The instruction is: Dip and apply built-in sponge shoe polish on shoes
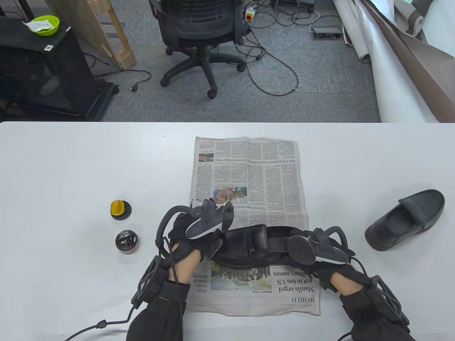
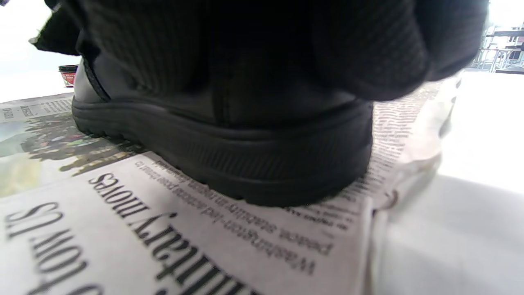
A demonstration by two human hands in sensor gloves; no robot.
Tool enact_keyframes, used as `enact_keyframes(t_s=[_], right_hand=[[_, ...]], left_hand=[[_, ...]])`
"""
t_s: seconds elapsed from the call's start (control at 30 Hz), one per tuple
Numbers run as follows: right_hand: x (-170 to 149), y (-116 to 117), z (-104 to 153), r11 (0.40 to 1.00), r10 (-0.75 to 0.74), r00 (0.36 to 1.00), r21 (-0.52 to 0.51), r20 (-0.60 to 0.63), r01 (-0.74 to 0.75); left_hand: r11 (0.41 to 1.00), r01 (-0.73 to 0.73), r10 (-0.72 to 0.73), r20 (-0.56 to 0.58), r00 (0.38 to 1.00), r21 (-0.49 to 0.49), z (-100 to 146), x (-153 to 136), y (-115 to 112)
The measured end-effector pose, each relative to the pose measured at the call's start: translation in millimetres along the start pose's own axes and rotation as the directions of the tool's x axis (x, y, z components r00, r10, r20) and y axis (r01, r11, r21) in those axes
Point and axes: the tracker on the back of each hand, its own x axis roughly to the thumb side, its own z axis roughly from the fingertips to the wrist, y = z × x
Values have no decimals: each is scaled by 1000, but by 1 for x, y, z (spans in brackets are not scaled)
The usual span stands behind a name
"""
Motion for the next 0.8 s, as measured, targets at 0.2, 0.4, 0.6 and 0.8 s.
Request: enact_keyframes(t_s=[0.2, 0.4, 0.6, 0.8], right_hand=[[0, 0, 0, 1000, -1, 1000, 1, 3, 1], [0, 0, 0, 1000, -4, 1000, 0, 5, 4], [1, 0, 0, 1000, -1, 1000, 0, 0, 1], [0, 0, 0, 1000, -2, 1000, -1, 0, 2]], left_hand=[[979, -92, 64, 156, 986, 180, 9, 53, 2], [980, -36, 1, 172, 985, 196, 8, 65, -8], [991, 36, -48, 93, 995, 126, 11, 49, -17], [991, 128, -128, 8, 992, 26, 16, 15, -25]])
